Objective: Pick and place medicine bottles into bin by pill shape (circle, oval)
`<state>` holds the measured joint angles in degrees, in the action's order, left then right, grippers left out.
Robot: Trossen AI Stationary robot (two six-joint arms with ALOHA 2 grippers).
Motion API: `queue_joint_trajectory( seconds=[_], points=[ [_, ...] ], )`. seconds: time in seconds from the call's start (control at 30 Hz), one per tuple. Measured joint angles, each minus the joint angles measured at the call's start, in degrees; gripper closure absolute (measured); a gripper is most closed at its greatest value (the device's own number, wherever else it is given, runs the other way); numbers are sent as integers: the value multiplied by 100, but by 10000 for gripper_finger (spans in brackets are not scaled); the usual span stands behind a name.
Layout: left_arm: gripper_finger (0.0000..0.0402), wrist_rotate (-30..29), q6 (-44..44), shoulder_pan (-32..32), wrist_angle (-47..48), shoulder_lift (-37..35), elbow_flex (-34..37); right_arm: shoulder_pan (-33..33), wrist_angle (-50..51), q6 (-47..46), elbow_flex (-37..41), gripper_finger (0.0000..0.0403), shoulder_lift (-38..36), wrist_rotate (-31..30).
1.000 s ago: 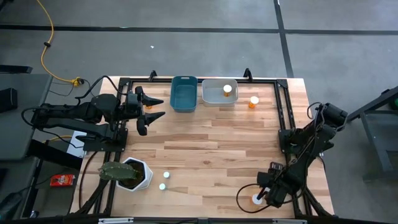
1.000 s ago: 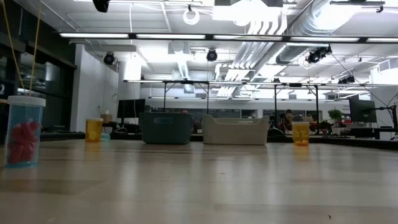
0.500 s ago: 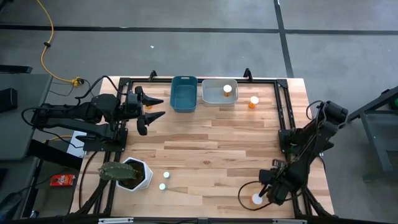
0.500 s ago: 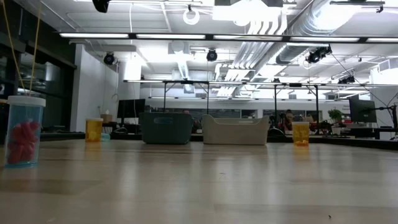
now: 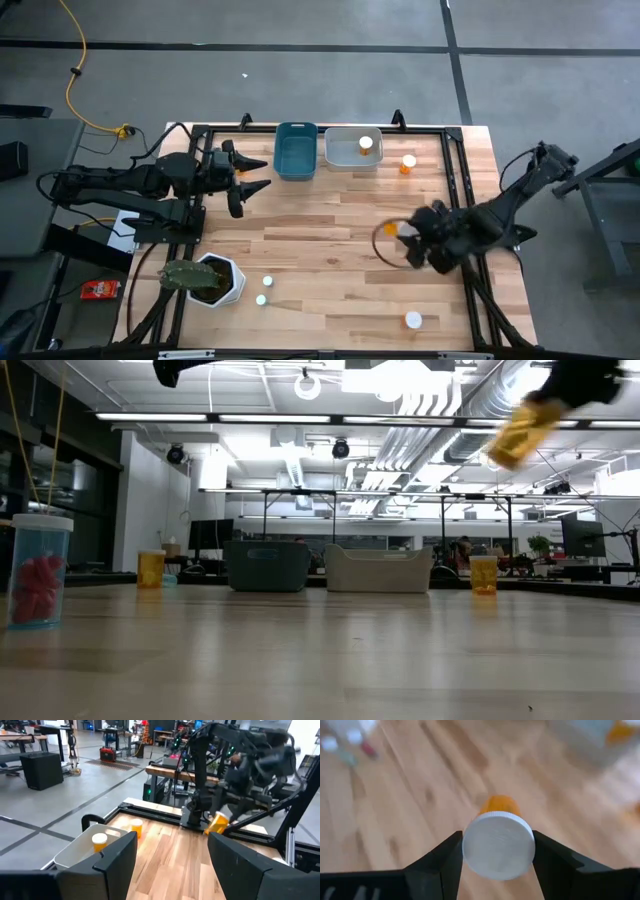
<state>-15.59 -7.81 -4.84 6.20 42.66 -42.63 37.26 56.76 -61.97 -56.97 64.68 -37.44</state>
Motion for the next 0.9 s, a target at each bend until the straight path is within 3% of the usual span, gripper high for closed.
queue_joint_trajectory(
  seconds=[0.23, 0.4, 0.67, 0.9],
  points=[
    [170, 513, 53, 0, -138, 315, 0, -1386, -2744, 3299, 2, 217, -17, 381],
    [170, 653, 52, 0, -542, 505, 0, -2062, -4341, 4693, 2, 216, -17, 1169],
    [170, 653, 52, 0, -791, 627, 0, -2516, -5229, 5342, 2, 217, -17, 1982],
    [170, 653, 50, 0, -785, 623, 0, -2540, -5229, 5320, 4, 217, -17, 2097]
  ],
)
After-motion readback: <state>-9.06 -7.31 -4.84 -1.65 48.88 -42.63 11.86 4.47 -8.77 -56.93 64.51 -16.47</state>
